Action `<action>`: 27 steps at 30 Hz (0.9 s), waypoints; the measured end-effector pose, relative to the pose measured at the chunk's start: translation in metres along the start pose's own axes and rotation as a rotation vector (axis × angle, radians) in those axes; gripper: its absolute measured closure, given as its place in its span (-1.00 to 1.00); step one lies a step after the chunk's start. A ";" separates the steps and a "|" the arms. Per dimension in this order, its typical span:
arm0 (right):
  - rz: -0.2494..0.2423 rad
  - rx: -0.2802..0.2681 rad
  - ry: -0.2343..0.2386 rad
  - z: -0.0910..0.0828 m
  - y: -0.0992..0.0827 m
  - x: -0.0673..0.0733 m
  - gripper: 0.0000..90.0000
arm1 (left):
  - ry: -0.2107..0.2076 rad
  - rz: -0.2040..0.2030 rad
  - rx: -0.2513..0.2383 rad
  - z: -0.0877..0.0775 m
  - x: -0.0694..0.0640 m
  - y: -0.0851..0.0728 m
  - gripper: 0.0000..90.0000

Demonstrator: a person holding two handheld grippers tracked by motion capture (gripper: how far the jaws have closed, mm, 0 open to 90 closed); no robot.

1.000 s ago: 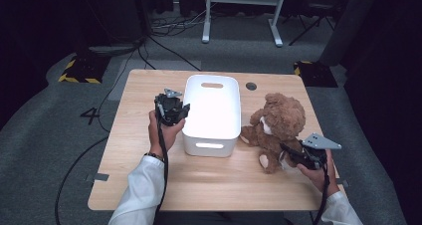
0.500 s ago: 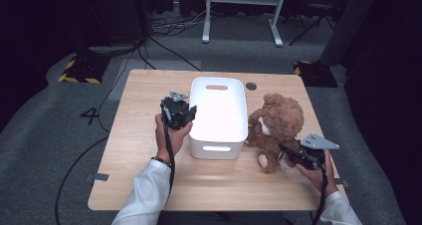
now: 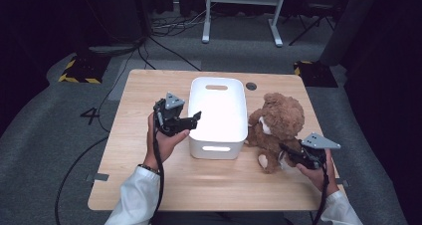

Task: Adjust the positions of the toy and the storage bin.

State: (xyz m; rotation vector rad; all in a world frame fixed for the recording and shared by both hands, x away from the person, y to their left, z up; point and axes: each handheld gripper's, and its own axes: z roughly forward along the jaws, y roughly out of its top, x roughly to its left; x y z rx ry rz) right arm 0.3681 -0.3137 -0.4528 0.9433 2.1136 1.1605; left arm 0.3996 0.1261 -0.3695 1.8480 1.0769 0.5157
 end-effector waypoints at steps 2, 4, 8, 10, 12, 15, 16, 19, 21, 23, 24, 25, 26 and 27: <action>0.004 -0.002 0.002 0.000 0.000 -0.001 0.31 | -0.014 0.016 -0.014 -0.007 0.001 -0.004 -0.46; 0.007 -0.004 0.004 -0.001 0.001 -0.002 0.29 | -0.034 0.027 -0.006 -0.014 0.002 -0.010 -0.55; 0.014 -0.005 0.013 -0.001 0.001 -0.003 0.24 | -0.049 0.075 -0.011 -0.026 0.003 -0.020 -0.62; 0.017 -0.009 0.014 -0.001 0.002 -0.004 0.20 | -0.040 0.096 -0.030 -0.035 0.002 -0.026 -0.63; 0.024 -0.011 0.016 -0.001 0.002 -0.004 0.14 | -0.027 0.108 -0.034 -0.042 0.003 -0.030 -0.63; 0.025 -0.005 0.026 -0.001 0.004 -0.004 0.08 | -0.027 0.119 -0.039 -0.051 0.004 -0.041 -0.63; 0.029 -0.007 0.029 -0.001 0.005 -0.004 0.05 | -0.032 0.118 -0.041 -0.053 0.003 -0.045 -0.63; 0.030 -0.009 0.041 -0.002 0.006 -0.005 -0.06 | -0.044 0.145 -0.026 -0.055 0.001 -0.058 -0.63; 0.031 -0.009 0.047 -0.002 0.007 -0.005 -0.18 | -0.049 0.168 0.011 -0.051 0.000 -0.070 -0.63; 0.034 -0.008 0.054 -0.002 0.008 -0.005 -0.28 | -0.042 0.179 0.045 -0.044 -0.001 -0.082 -0.62; 0.035 -0.007 0.056 -0.001 0.009 -0.005 -0.33 | -0.037 0.182 0.070 -0.039 -0.002 -0.088 -0.62; 0.032 -0.004 0.059 -0.001 0.010 -0.005 -0.37 | -0.034 0.187 0.100 -0.034 -0.002 -0.095 -0.61; 0.032 -0.002 0.059 0.000 0.012 -0.006 -0.41 | -0.025 0.201 0.127 -0.029 -0.002 -0.101 -0.61; 0.033 -0.001 0.060 0.000 0.013 -0.006 -0.45 | -0.015 0.215 0.154 -0.025 -0.003 -0.108 -0.61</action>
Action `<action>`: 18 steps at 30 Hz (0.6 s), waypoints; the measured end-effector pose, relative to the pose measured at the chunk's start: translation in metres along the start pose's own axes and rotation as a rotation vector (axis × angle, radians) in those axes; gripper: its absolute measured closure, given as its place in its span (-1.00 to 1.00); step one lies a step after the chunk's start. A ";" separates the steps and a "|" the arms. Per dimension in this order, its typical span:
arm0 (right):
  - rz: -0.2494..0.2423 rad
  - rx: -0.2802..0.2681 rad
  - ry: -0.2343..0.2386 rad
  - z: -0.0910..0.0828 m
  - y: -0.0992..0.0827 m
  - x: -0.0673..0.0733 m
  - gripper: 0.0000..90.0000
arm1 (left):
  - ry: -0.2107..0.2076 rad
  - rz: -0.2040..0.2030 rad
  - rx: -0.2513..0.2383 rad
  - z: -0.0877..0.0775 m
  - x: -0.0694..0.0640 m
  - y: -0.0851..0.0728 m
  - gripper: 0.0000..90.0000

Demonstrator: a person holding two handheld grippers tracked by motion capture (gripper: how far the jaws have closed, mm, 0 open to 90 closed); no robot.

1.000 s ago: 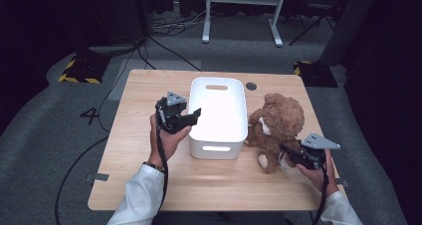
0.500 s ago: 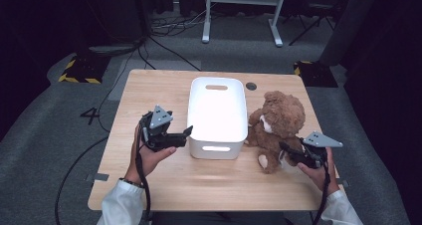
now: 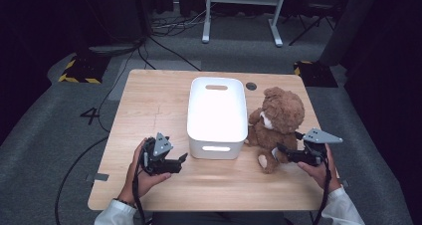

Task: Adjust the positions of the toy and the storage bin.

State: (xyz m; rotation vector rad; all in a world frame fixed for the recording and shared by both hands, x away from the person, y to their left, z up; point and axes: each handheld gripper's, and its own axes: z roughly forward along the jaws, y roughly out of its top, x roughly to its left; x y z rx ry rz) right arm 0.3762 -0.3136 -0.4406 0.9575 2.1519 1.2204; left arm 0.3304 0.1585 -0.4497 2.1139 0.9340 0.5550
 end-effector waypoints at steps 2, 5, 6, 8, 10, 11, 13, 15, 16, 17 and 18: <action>0.007 -0.001 0.011 0.000 0.003 -0.001 -0.50 | -0.013 0.012 0.039 0.009 -0.003 -0.010 -0.60; 0.001 0.011 0.016 0.003 0.008 -0.004 -0.56 | -0.029 0.014 0.071 0.017 -0.003 -0.021 -0.60; 0.001 0.014 0.017 0.004 0.009 -0.005 -0.56 | -0.032 0.018 0.084 0.019 -0.003 -0.023 -0.60; 0.008 0.013 0.015 0.005 0.011 -0.007 -0.56 | -0.027 0.017 0.104 0.022 -0.001 -0.028 -0.60; 0.012 0.016 0.011 0.005 0.011 -0.009 -0.57 | -0.029 0.012 0.130 0.026 0.001 -0.033 -0.60; 0.014 0.018 0.010 0.005 0.011 -0.011 -0.57 | -0.030 0.009 0.139 0.027 0.002 -0.035 -0.60; 0.012 0.025 -0.002 0.003 0.010 -0.013 -0.58 | -0.030 0.013 0.157 0.030 0.002 -0.038 -0.60; 0.023 0.021 -0.006 0.001 0.010 -0.016 -0.58 | -0.035 0.008 0.157 0.031 0.003 -0.040 -0.61; 0.023 0.020 -0.014 0.000 0.010 -0.016 -0.58 | -0.042 0.003 0.161 0.031 0.005 -0.041 -0.63; 0.026 0.017 -0.021 -0.001 0.010 -0.017 -0.58 | -0.047 -0.006 0.155 0.031 0.006 -0.041 -0.62; 0.032 0.010 -0.021 -0.003 0.010 -0.019 -0.58 | -0.052 -0.006 0.155 0.031 0.007 -0.042 -0.63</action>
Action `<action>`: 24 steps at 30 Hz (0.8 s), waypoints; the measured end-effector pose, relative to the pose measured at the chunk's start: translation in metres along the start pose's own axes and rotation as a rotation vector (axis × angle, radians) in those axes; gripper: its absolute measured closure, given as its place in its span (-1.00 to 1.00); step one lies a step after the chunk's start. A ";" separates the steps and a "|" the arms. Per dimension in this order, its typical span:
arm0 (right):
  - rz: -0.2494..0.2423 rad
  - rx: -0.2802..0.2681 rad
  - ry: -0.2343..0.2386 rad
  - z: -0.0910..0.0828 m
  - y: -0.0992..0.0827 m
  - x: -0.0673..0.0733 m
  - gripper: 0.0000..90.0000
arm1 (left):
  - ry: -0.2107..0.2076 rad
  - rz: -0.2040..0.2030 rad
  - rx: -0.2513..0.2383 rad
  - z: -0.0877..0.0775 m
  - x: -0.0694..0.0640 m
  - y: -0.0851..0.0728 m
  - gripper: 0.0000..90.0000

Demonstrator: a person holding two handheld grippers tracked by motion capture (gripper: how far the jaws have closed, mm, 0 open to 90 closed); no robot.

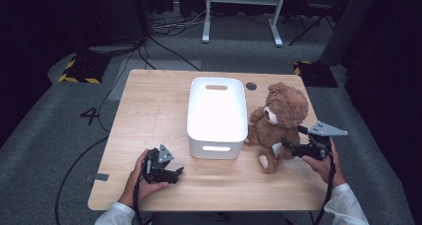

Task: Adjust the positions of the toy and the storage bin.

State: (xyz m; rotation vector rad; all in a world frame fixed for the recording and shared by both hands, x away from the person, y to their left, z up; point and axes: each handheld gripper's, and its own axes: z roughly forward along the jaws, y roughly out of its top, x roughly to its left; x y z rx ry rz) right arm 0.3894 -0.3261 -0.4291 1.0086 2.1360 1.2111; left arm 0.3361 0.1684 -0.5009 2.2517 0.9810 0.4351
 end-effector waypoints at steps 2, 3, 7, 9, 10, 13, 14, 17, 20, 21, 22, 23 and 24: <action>-0.004 -0.003 -0.009 -0.002 0.000 0.000 -0.58 | -0.011 -0.008 -0.005 0.000 0.002 -0.001 -0.63; -0.004 -0.006 -0.010 -0.004 0.001 -0.001 -0.58 | -0.014 -0.009 -0.007 0.001 0.002 -0.001 -0.63; -0.008 -0.016 -0.016 -0.008 0.001 0.000 -0.58 | -0.034 -0.026 -0.014 0.001 0.005 -0.004 -0.64; -0.009 -0.020 -0.014 -0.010 0.001 0.000 -0.58 | -0.044 -0.036 -0.022 0.002 0.006 -0.005 -0.64; -0.010 -0.022 -0.016 -0.011 0.002 0.000 -0.58 | -0.047 -0.039 -0.023 0.002 0.007 -0.006 -0.66; -0.015 -0.026 -0.014 -0.016 0.002 0.000 -0.58 | -0.049 -0.035 -0.023 0.001 0.008 -0.007 -0.66; -0.015 -0.029 -0.012 -0.018 0.001 0.000 -0.58 | -0.051 -0.035 -0.023 0.001 0.008 -0.007 -0.66; -0.017 -0.037 -0.010 -0.025 -0.001 0.000 -0.58 | -0.051 -0.035 -0.023 0.001 0.008 -0.007 -0.66; -0.026 -0.033 0.001 -0.030 -0.006 0.001 -0.58 | -0.050 -0.036 -0.023 0.001 0.008 -0.007 -0.66; -0.037 -0.028 0.003 -0.032 -0.008 0.001 -0.58 | -0.050 -0.036 -0.023 0.001 0.008 -0.007 -0.66; -0.041 -0.026 0.002 -0.033 -0.009 0.002 -0.57 | -0.050 -0.036 -0.023 0.001 0.008 -0.007 -0.66; -0.045 -0.022 0.003 -0.034 -0.011 0.002 -0.57 | -0.049 -0.035 -0.024 0.001 0.008 -0.007 -0.66; -0.043 -0.021 0.012 -0.035 -0.014 0.002 -0.57 | -0.049 -0.034 -0.024 0.001 0.008 -0.007 -0.67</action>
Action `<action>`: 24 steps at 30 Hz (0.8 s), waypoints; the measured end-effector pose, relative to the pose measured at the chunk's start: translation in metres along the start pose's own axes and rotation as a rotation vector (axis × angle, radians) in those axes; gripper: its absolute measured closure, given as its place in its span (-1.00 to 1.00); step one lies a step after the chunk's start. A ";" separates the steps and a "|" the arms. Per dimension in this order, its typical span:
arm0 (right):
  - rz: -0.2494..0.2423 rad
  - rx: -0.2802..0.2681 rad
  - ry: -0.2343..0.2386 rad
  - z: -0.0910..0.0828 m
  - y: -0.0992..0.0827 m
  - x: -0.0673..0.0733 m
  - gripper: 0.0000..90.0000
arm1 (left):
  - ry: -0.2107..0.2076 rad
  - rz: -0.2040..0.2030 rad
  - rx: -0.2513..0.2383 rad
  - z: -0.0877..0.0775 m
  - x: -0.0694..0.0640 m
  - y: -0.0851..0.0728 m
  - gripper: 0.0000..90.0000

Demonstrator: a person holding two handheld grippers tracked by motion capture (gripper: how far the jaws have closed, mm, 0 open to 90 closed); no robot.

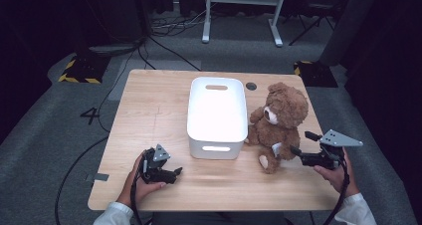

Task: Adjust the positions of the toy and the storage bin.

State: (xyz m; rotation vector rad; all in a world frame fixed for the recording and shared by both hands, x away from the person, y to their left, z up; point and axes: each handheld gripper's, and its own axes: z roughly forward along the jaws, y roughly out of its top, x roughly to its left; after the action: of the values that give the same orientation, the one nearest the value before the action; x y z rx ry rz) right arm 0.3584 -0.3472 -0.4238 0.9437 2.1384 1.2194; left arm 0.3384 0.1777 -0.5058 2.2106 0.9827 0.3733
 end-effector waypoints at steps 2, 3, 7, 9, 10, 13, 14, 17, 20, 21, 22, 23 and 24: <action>-0.005 0.004 0.006 -0.002 -0.003 0.001 -0.56 | 0.001 -0.001 0.000 0.000 0.000 0.000 -0.66; -0.007 0.007 0.010 -0.002 -0.005 0.001 -0.56 | 0.002 -0.001 0.000 0.000 0.000 0.000 -0.66; -0.015 0.025 0.024 -0.002 -0.014 0.002 -0.55 | 0.002 -0.004 0.000 0.000 -0.001 0.000 -0.66; -0.017 0.036 0.033 -0.002 -0.018 0.003 -0.55 | 0.002 -0.003 0.000 0.000 0.000 0.000 -0.66; -0.017 0.043 0.034 -0.002 -0.020 0.002 -0.55 | 0.002 -0.003 0.000 0.000 0.000 0.000 -0.66; -0.019 0.054 0.039 -0.002 -0.026 0.002 -0.54 | 0.003 -0.003 -0.001 0.000 0.000 0.000 -0.66; -0.025 0.065 0.034 -0.001 -0.029 0.002 -0.54 | 0.002 -0.004 0.000 0.000 -0.001 0.000 -0.67; -0.027 0.098 0.027 0.002 -0.037 -0.001 -0.54 | 0.002 -0.004 0.000 0.000 -0.001 0.000 -0.67; -0.014 0.136 0.018 0.006 -0.046 -0.004 -0.54 | 0.002 -0.004 0.000 0.000 -0.001 0.000 -0.67; -0.007 0.151 0.020 0.007 -0.050 -0.005 -0.54 | 0.002 -0.004 0.000 0.000 -0.001 0.000 -0.66; 0.001 0.166 0.018 0.009 -0.054 -0.007 -0.54 | 0.002 -0.004 0.000 0.000 -0.001 0.000 -0.66; 0.007 0.177 0.013 0.011 -0.057 -0.008 -0.54 | 0.003 -0.004 0.000 0.000 -0.001 0.000 -0.67; 0.011 0.186 0.011 0.012 -0.059 -0.009 -0.54 | 0.002 -0.004 0.000 0.000 -0.001 0.000 -0.66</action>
State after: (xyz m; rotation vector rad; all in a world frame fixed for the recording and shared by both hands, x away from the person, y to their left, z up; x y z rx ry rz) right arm 0.3533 -0.3693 -0.4803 1.0287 2.2886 1.0465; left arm 0.3378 0.1773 -0.5059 2.2084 0.9883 0.3743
